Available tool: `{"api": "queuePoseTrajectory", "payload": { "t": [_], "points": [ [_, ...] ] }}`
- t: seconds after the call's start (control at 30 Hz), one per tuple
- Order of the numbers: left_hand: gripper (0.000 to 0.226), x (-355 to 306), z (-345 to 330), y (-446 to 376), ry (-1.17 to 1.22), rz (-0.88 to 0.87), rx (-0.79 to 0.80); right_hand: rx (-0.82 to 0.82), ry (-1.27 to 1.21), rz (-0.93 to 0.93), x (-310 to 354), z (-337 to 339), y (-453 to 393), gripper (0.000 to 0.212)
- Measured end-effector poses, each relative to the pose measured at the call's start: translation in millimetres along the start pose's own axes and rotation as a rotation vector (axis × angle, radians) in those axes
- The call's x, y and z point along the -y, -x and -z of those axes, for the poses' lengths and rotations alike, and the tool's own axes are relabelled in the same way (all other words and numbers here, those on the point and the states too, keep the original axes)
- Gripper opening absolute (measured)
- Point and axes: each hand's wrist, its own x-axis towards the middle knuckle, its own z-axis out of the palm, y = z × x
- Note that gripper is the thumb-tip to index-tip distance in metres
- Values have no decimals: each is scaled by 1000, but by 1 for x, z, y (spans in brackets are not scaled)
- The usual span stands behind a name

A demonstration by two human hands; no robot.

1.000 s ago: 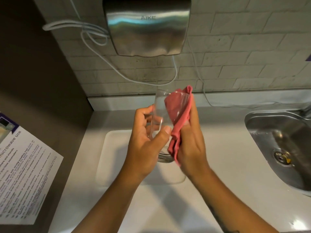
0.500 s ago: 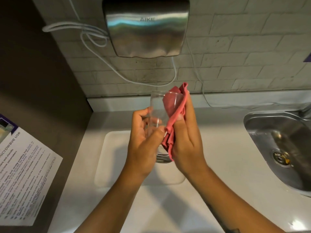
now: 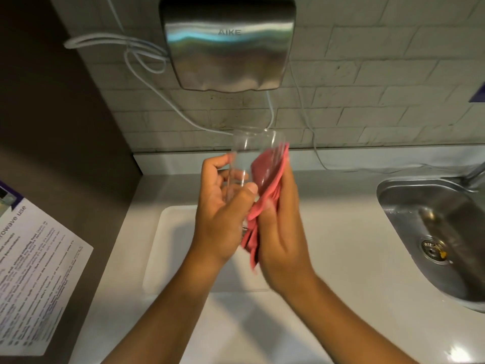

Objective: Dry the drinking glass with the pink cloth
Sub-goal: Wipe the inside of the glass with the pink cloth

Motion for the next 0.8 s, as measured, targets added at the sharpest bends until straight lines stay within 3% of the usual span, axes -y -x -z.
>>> {"api": "queuePoseTrajectory", "payload": {
  "t": [0.27,0.5,0.67,0.8],
  "points": [
    [41,10,-12,16,64,36,42,-52,-145,-76,0,23,-37,52],
    [49,-5,-4,-3,44,3,31,-19,-44,-11,-9,1,10,69],
    [49,5,-14,11,65,28,68,-63,-208,-65,4,21,-33,52],
    [47,-1,-11,2,85,11,26,-33,-108,-43,5,14,-11,64]
  ]
}}
